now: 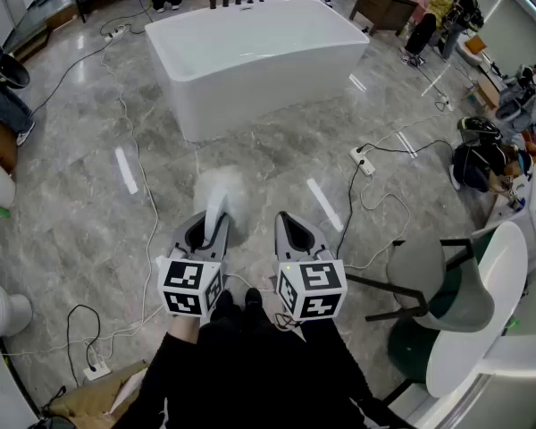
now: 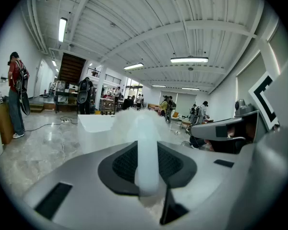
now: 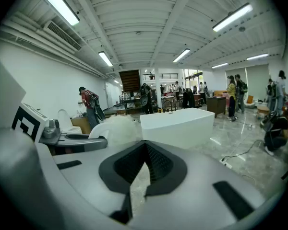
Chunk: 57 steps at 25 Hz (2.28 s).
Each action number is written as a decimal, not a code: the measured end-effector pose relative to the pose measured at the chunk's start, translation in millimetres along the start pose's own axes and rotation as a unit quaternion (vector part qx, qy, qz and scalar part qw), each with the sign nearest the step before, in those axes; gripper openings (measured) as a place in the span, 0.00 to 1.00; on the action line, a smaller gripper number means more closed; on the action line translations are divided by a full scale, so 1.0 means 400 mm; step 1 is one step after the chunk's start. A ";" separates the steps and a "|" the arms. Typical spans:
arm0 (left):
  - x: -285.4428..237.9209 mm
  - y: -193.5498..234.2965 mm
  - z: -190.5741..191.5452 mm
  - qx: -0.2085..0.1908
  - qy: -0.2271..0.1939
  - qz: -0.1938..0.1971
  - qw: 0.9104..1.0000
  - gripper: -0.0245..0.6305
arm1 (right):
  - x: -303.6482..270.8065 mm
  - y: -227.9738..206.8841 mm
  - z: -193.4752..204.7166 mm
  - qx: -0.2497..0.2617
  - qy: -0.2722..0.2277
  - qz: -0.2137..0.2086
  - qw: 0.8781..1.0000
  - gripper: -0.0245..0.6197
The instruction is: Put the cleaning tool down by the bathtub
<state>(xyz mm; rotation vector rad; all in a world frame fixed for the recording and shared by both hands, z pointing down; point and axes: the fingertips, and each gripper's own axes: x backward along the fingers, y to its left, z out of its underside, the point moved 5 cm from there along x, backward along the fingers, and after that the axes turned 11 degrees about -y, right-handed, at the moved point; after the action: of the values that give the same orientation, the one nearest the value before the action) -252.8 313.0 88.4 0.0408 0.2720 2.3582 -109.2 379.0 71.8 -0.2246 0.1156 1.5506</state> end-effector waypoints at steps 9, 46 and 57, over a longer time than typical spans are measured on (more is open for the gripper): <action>0.005 0.020 -0.008 0.001 0.001 0.001 1.000 0.18 | -0.009 0.011 0.005 -0.003 0.007 -0.003 1.000 0.04; -0.505 0.211 0.008 -0.004 0.024 -0.019 1.000 0.18 | -0.430 -0.366 -0.089 -0.036 -0.009 0.055 0.998 0.04; -0.897 0.237 0.019 0.008 0.050 -0.072 0.996 0.18 | -0.696 -0.695 -0.112 -0.055 0.037 0.043 0.997 0.04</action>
<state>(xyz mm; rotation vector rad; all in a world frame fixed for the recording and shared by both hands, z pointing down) -58.9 -0.2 133.5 -0.0859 0.3324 2.2175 165.6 96.1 107.5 -0.3675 0.1000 1.6364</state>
